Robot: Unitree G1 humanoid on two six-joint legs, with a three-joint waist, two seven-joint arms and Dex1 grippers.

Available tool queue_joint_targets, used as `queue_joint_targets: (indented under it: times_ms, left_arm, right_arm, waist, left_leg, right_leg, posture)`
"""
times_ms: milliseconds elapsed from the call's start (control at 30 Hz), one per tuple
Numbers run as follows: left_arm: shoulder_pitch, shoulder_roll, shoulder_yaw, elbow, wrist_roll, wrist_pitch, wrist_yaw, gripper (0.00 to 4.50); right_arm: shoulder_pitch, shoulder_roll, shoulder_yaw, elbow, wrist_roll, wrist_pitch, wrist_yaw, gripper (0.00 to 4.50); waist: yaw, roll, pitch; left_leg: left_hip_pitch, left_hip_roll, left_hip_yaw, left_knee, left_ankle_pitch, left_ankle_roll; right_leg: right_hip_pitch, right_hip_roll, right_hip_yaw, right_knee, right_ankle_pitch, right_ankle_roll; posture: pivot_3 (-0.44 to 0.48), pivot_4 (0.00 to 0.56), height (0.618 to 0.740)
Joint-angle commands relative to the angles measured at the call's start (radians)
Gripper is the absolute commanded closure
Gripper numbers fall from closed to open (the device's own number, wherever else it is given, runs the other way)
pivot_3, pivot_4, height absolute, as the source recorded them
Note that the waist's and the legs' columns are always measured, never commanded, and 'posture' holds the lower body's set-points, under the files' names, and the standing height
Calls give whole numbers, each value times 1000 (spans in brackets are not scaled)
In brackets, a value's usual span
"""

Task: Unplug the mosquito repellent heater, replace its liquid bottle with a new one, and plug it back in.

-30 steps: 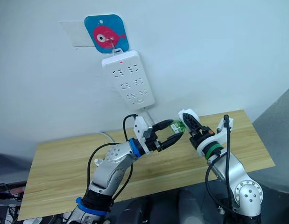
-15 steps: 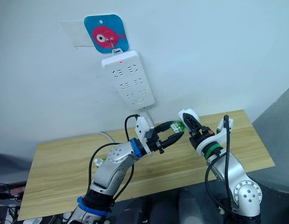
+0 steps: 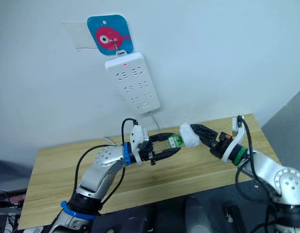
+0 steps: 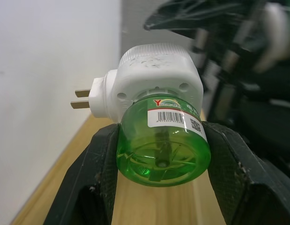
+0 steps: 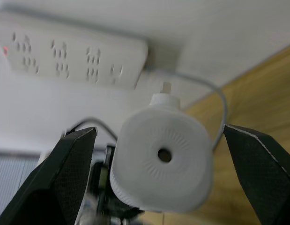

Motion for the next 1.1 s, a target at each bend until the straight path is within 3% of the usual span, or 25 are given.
queue_joint_targets:
  times_ms: [33, 233, 467, 1100]
  left_arm:
    - [-22, 14, -7, -14, -24, -32, -71, 2232]
    - [-64, -5, -9, 21, 3, -76, -85, 2232]
    - [-59, -19, -21, -3, 40, -99, -65, 2232]
    - [-21, -10, -33, -60, 11, -69, -68, 2232]
  right_arm:
    - [-109, -116, 44, 142, 25, 222, 180, 17]
    - [-266, -177, 175, 288, 25, 347, 274, 17]
    - [-293, -211, 250, 332, 24, 389, 304, 17]
    - [-333, -215, 270, 365, -17, 413, 369, 17]
  waist:
    - [1, -1, 1]
    - [8, -4, 3]
    - [24, -5, 3]
    - [25, -5, 3]
  left_leg:
    - [0, 0, 1, 0, 0, 0]
    - [-1, 1, 2, 0, 0, 1]
    - [-2, -1, -1, 1, -2, 3]
    - [-4, -1, -3, 0, -3, 5]
  right_leg:
    - [0, 0, 0, 0, 0, 0]
    - [0, -3, -1, -1, 0, 0]
    - [-1, -6, -1, -2, 1, 0]
    - [0, -6, -1, -8, 2, 1]
  posture:
    - [-193, 280, 740]
    - [-176, 284, 740]
    - [-146, 287, 740]
    - [-134, 273, 740]
